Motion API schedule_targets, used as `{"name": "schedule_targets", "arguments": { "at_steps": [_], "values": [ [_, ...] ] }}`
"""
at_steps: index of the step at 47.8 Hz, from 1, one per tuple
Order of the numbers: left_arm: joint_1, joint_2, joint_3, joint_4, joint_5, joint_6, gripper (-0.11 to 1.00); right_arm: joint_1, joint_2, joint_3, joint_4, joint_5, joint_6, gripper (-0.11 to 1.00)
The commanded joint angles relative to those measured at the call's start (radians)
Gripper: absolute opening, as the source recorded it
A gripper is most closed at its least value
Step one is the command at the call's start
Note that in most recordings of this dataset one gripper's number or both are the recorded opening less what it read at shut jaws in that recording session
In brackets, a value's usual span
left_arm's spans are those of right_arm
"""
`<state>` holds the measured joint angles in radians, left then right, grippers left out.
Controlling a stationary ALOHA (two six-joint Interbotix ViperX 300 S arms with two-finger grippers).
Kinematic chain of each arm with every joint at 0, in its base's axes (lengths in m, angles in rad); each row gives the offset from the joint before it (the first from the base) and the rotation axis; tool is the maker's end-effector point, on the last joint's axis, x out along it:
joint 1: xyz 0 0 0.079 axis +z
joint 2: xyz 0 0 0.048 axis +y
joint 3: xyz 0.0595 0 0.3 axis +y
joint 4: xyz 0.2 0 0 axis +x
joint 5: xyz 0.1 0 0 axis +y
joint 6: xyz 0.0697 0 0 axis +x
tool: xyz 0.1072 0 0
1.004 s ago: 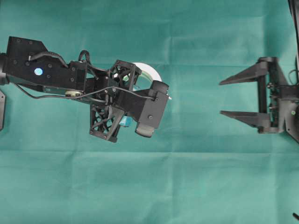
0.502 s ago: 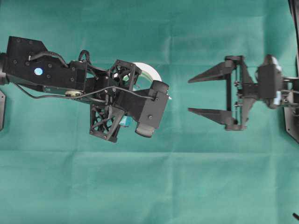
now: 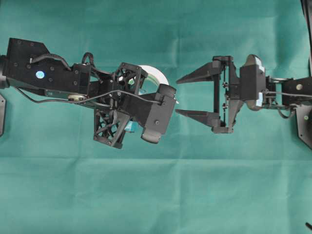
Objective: Peel off the duct tape with your right arm.
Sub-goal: 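Move the right gripper toward the tape's loose end flap, then close the right gripper on the loose tape end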
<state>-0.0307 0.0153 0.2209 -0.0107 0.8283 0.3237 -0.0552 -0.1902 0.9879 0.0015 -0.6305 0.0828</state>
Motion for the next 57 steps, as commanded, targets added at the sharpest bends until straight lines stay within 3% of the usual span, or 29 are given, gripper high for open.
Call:
{"name": "schedule_targets", "arguments": {
  "at_steps": [1,12,19,23,30,37,57],
  "values": [
    [-0.002,-0.037,-0.032,0.003,-0.006,0.002,0.23,-0.005,0.002,-0.028,-0.002,-0.012,-0.002,0.74],
    [-0.002,-0.037,-0.032,0.005,-0.006,0.003,0.23,-0.014,0.026,-0.043,-0.002,-0.012,0.003,0.73],
    [-0.002,-0.038,-0.032,0.005,-0.005,0.005,0.23,-0.018,0.049,-0.055,-0.002,-0.012,0.003,0.65],
    [-0.002,-0.038,-0.032,0.005,-0.006,0.005,0.23,-0.028,0.054,-0.057,-0.002,-0.012,0.003,0.53],
    [-0.002,-0.038,-0.029,0.005,-0.005,0.003,0.23,-0.040,0.052,-0.051,-0.002,-0.012,0.003,0.16],
    [-0.002,-0.038,-0.028,0.005,-0.005,0.003,0.23,-0.048,0.052,-0.043,-0.002,-0.012,0.003,-0.04],
    [-0.009,-0.038,-0.028,0.005,-0.005,0.003,0.23,-0.060,0.029,-0.028,-0.003,-0.020,0.000,-0.09]
  ]
}}
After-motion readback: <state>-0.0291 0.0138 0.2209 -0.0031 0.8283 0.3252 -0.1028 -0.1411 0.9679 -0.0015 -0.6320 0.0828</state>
